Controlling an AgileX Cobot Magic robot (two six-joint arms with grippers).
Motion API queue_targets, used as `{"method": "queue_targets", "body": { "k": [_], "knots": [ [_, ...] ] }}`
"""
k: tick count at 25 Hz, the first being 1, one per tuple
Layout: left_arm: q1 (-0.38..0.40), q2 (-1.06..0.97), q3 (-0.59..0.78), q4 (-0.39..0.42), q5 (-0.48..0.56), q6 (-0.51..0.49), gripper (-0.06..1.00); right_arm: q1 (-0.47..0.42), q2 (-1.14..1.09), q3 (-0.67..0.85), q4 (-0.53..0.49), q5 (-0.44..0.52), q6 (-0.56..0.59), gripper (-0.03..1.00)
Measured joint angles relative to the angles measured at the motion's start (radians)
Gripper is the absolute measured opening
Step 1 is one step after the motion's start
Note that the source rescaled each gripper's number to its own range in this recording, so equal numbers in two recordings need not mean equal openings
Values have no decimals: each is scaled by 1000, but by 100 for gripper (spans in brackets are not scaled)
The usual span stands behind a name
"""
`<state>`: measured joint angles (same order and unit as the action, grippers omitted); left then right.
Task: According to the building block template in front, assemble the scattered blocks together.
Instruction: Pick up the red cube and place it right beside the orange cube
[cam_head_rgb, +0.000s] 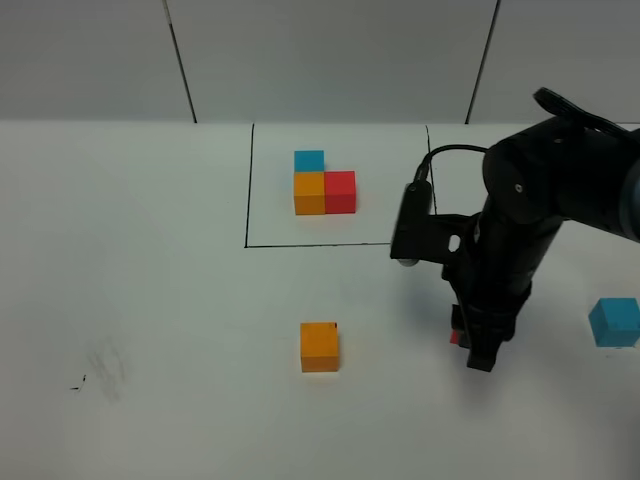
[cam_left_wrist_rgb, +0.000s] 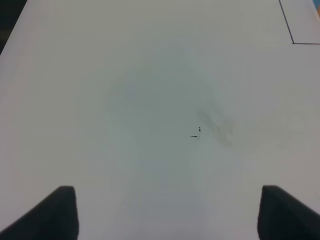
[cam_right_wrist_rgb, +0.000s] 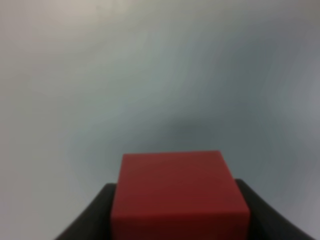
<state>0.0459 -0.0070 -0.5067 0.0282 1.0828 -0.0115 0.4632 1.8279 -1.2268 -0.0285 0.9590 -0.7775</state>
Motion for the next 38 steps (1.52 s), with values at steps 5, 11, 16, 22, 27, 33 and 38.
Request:
{"method": "queue_targets", "body": {
  "k": [5, 11, 16, 22, 27, 33, 38],
  "knots": [
    [0, 0, 0, 0, 0, 1, 65, 33, 109, -131, -35, 25, -56, 26],
    [0, 0, 0, 0, 0, 1, 65, 97, 185, -211, -37, 27, -81, 26],
    [0, 0, 0, 0, 0, 1, 65, 147, 190, -215, -36, 19, -84, 26],
    [0, 0, 0, 0, 0, 1, 65, 183, 195, -215, -33, -14, -86, 26],
    [0, 0, 0, 0, 0, 1, 65, 188, 216, -215, -34, -27, -88, 26],
    [0, 0, 0, 0, 0, 1, 65, 197, 245, -215, -16, -56, -98, 26],
    [0, 0, 0, 0, 0, 1, 65, 198, 258, -215, 6, -67, -131, 26]
  ]
}}
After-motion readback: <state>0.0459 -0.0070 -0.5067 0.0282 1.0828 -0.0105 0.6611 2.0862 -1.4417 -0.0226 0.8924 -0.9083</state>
